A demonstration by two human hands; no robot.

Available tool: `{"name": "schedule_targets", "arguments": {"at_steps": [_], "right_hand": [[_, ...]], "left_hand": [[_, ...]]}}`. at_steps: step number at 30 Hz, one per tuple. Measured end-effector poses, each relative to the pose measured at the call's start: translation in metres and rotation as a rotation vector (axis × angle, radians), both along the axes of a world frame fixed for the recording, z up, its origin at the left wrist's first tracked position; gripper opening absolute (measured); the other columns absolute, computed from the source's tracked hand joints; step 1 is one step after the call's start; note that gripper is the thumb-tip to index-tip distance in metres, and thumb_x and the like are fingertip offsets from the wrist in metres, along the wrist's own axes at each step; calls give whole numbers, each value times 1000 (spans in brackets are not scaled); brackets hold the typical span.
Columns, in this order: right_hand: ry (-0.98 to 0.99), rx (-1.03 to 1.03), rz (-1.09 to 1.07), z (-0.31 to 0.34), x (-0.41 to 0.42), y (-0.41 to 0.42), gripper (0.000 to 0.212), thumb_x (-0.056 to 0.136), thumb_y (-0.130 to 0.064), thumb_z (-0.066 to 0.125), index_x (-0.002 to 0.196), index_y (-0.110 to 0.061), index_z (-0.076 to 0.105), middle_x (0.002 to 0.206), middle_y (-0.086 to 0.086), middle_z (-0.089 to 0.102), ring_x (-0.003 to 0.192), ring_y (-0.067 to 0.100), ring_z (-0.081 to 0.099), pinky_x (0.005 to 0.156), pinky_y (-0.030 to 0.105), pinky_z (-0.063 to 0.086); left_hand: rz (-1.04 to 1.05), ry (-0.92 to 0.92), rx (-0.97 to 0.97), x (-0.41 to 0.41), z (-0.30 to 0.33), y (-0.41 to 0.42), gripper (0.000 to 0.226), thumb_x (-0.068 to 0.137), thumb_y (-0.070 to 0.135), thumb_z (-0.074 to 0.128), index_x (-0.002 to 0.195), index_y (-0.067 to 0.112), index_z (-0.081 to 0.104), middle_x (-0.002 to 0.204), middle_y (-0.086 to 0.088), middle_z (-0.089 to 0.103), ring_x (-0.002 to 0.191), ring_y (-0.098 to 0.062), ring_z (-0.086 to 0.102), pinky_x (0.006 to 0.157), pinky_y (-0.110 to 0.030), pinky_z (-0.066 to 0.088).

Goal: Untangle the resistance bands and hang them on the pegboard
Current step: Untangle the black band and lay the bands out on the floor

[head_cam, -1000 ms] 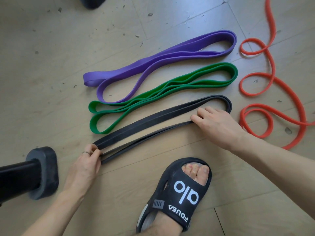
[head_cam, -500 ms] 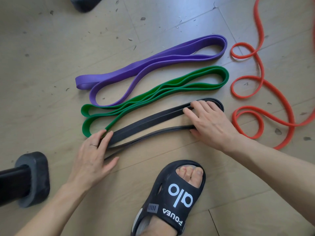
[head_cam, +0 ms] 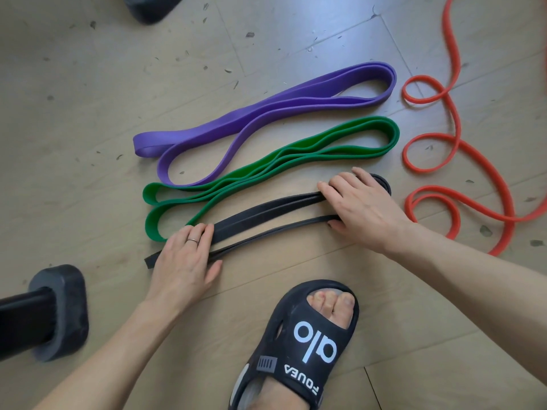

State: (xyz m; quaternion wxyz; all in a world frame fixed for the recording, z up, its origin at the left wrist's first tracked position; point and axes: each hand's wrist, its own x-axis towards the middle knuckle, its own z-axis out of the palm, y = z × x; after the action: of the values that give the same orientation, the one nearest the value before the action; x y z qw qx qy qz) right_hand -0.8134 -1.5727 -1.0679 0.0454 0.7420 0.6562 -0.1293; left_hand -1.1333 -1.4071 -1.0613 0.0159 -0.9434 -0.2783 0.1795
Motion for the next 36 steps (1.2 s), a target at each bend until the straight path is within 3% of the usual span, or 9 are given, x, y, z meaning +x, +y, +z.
{"name": "schedule_targets", "arguments": {"at_steps": [2, 5, 10, 15, 20, 25, 28, 30, 36], "right_hand": [[-14, 3, 22, -1, 0, -1, 49, 81, -35, 73, 119, -7, 59, 105, 10, 59, 102, 33, 57, 101, 46, 41], [-25, 32, 43, -1, 0, -3, 33, 84, -32, 70, 106, -9, 60, 101, 10, 58, 96, 33, 57, 89, 44, 44], [-39, 90, 70, -4, 3, -7, 22, 89, -28, 65, 102, -11, 59, 97, 9, 57, 91, 33, 56, 81, 45, 45], [-47, 73, 55, -3, 4, -4, 27, 85, -28, 70, 103, -11, 60, 96, 10, 58, 89, 34, 57, 80, 46, 46], [-53, 88, 58, -4, 4, -2, 16, 88, -23, 67, 97, -11, 61, 91, 10, 60, 84, 34, 57, 76, 46, 47], [-61, 140, 72, -7, 4, -6, 8, 90, -16, 65, 93, -11, 59, 86, 9, 57, 77, 33, 55, 69, 44, 44], [-80, 129, 69, -12, 2, -7, 14, 86, -8, 69, 94, -12, 58, 85, 8, 55, 76, 32, 53, 68, 43, 44], [-82, 117, 44, -12, 1, -5, 17, 83, -6, 71, 93, -12, 58, 84, 8, 55, 75, 31, 53, 68, 42, 44], [-57, 10, 13, 0, 4, 2, 36, 80, -31, 75, 105, -12, 59, 97, 11, 56, 89, 34, 57, 82, 46, 47]], "left_hand": [[-7, -12, -3, 4, -1, 2, 75, 70, 30, 88, 132, -3, 60, 122, -21, 64, 111, -41, 58, 96, -47, 46], [-24, -36, -25, 10, 2, 8, 62, 66, 20, 89, 120, 0, 63, 105, -18, 62, 93, -39, 57, 79, -46, 51], [14, -51, -104, 10, 3, 11, 39, 72, 18, 85, 103, 9, 63, 95, -12, 54, 79, -36, 57, 60, -42, 49], [54, -37, -133, 10, 6, 10, 51, 73, 32, 84, 114, 10, 62, 102, -11, 57, 84, -35, 57, 65, -41, 49], [18, -73, -173, 9, 8, 9, 34, 70, 16, 85, 95, 10, 62, 89, -9, 56, 80, -32, 59, 57, -38, 50], [39, 1, -146, -9, 4, 7, 30, 72, 15, 79, 98, 8, 64, 91, -11, 55, 78, -34, 59, 51, -40, 48], [22, 10, -118, -23, 4, 6, 17, 83, 20, 60, 97, 10, 62, 89, -9, 53, 75, -34, 58, 49, -41, 49], [35, 21, -124, -24, 5, 5, 24, 84, 24, 49, 96, 9, 63, 88, -10, 54, 74, -34, 58, 52, -42, 49], [81, 99, -132, -17, 10, 6, 48, 79, 48, 49, 105, 9, 61, 93, -11, 57, 83, -36, 59, 67, -45, 51]]}}
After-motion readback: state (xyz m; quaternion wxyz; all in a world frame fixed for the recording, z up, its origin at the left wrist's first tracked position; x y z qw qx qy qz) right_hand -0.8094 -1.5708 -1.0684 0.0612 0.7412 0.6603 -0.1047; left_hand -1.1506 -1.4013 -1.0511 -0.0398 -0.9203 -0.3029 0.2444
